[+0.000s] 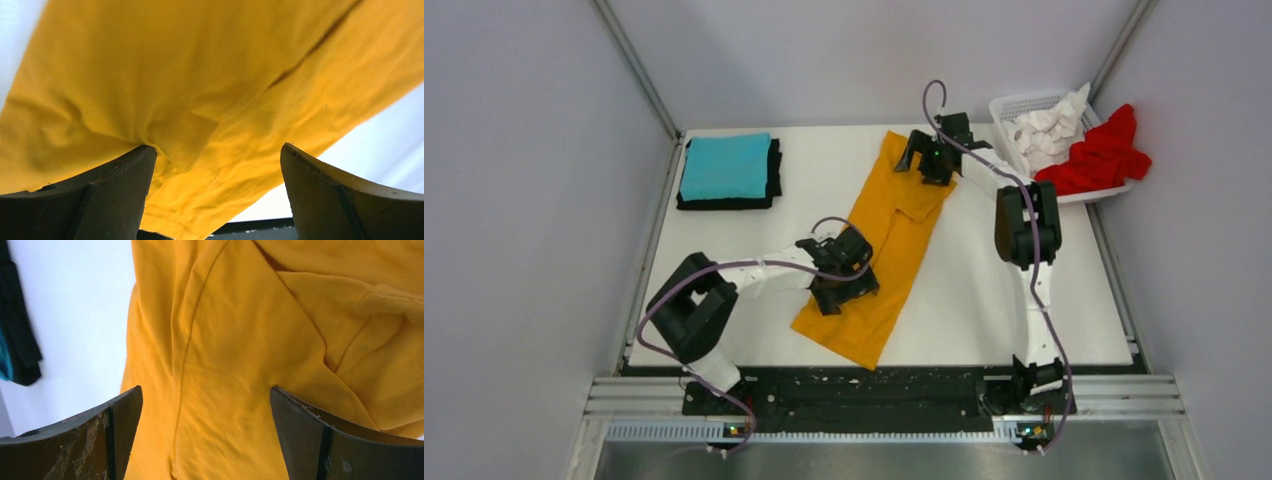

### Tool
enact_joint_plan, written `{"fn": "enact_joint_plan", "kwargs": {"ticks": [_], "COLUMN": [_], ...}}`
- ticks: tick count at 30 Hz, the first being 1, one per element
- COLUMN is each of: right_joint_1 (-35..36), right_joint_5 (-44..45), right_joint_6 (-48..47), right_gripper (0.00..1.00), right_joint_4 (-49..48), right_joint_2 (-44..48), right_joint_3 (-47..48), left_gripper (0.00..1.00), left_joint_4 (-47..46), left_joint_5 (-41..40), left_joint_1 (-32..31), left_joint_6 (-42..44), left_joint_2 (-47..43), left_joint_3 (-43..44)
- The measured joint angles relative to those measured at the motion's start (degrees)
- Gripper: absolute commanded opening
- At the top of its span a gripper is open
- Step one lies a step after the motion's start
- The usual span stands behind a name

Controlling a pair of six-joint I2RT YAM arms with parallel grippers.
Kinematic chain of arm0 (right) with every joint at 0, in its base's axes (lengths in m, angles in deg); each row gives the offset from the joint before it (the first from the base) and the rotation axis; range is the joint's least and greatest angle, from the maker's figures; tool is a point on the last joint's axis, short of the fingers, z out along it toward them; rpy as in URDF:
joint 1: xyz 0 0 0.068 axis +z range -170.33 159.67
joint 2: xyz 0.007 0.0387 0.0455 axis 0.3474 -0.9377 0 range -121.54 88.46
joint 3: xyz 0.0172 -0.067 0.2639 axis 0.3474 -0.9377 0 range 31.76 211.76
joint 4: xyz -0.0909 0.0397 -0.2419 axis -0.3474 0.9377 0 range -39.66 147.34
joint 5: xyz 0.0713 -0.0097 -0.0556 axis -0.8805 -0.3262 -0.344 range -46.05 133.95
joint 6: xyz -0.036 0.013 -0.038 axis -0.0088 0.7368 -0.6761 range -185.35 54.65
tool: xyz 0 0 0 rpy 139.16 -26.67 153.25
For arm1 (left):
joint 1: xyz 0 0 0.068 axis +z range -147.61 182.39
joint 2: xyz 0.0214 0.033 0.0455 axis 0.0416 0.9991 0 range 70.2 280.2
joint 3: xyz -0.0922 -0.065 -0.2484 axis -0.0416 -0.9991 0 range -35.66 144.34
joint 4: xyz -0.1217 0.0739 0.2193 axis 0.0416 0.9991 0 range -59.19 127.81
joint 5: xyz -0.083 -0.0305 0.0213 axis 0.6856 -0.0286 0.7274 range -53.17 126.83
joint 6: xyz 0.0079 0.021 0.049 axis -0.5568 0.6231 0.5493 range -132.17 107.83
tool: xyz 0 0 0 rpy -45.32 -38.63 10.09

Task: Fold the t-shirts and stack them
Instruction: Rotate the tshirt 90 degrees

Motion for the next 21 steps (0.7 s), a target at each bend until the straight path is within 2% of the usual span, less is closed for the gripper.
{"fn": "enact_joint_plan", "kwargs": {"ticks": [5, 9, 16, 21], "right_joint_1": [2.0, 4.7, 7.0, 7.1], "right_joint_5": [-2.8, -3.8, -3.7, -4.0], "right_joint_6": [0.5, 1.7, 4.4, 5.3], "right_gripper": [0.97, 0.97, 0.99, 0.99], "right_joint_4": [4.4, 5.9, 3.8, 2.2], "right_joint_2": [-12.5, -20.7, -22.6, -22.4], "right_joint_3": [20.6, 34.1, 37.0, 36.9], "left_gripper": [0.99, 0.99, 0.99, 0.99], "left_joint_4": [-0.7, -4.8, -8.8, -8.2], "left_joint_5": [4.3, 7.9, 9.1, 8.1], "left_joint_1": [-3.7, -5.4, -8.8, -11.3], "left_joint_6": [0.0, -0.7, -2.2, 1.4], "left_joint_2": [7.8, 10.4, 11.8, 11.8], "left_joint_3": [8.5, 10.8, 11.7, 12.7]}}
